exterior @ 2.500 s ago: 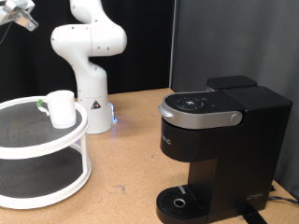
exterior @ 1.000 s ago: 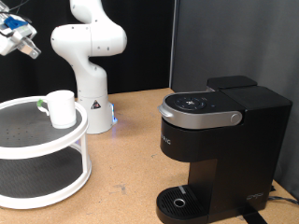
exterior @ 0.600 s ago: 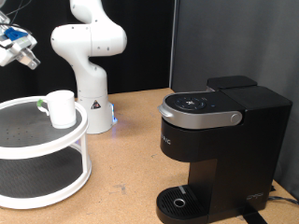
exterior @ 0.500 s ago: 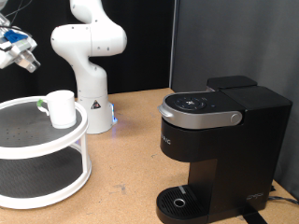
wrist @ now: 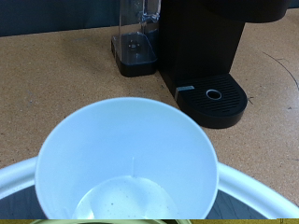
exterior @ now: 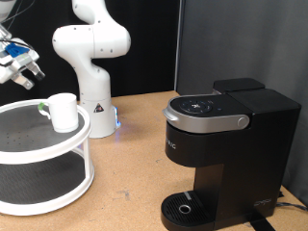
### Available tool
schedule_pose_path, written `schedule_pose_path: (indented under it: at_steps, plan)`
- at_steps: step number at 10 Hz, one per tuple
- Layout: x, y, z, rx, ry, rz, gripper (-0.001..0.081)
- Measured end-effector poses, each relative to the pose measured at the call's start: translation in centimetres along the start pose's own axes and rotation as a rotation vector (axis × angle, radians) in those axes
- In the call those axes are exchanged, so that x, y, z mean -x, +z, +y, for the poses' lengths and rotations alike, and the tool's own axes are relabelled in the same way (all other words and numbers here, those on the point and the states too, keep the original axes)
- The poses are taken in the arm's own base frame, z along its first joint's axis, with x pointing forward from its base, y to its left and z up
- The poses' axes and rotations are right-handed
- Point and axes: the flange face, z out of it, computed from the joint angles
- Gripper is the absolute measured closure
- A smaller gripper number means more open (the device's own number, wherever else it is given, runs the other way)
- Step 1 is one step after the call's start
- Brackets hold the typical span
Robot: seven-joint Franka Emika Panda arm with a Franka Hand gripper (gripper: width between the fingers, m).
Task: Make a cup of coffee with the keurig machine
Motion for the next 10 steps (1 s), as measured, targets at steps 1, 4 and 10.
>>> schedule_pose_path:
  at_steps: [1, 4, 10]
  plan:
    - [0.2, 0.4, 0.2, 0.002, 0.004, -0.001, 0.0222]
    - [0.8, 1.7, 0.5, 0.012, 0.010, 0.003, 0.0017]
    - [2.0, 4.1, 1.4, 0.019, 0.009, -0.019, 0.0001]
